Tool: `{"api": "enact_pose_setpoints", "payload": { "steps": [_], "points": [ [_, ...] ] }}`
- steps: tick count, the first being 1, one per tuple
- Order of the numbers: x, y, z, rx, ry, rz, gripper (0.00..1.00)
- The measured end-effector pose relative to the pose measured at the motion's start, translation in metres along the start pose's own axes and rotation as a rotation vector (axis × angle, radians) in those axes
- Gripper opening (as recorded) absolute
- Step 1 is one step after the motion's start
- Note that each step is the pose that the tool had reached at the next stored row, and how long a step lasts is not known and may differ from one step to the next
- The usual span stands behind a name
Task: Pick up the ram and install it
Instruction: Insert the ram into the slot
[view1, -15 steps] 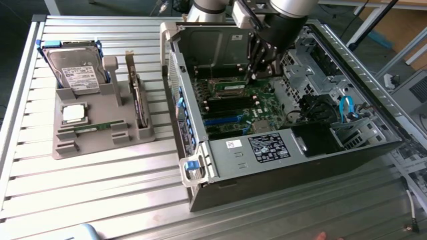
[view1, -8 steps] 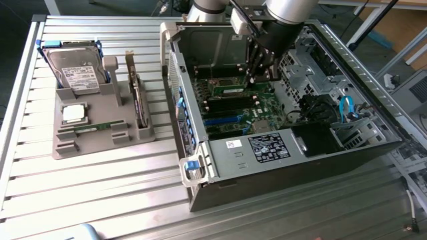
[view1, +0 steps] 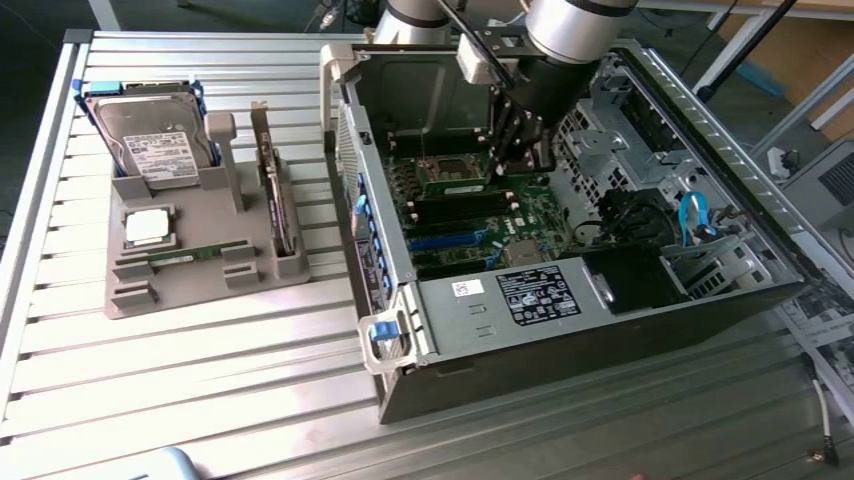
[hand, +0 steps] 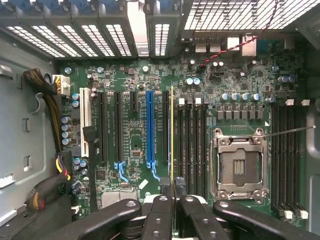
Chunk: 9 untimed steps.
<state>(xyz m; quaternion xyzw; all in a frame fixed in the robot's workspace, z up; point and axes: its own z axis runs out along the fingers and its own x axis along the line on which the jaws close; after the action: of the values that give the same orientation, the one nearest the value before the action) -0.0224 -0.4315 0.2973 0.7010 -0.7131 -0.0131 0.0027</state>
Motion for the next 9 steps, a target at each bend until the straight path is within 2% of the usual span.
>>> {"api": "enact_pose_setpoints", "payload": {
  "steps": [3,9],
  "points": [
    [0.0,-0.0001,0.0035,0.0,0.0003,0.0,0.12],
    [0.0,-0.0001,0.0039,0.0,0.0017,0.0,0.12]
  ]
}}
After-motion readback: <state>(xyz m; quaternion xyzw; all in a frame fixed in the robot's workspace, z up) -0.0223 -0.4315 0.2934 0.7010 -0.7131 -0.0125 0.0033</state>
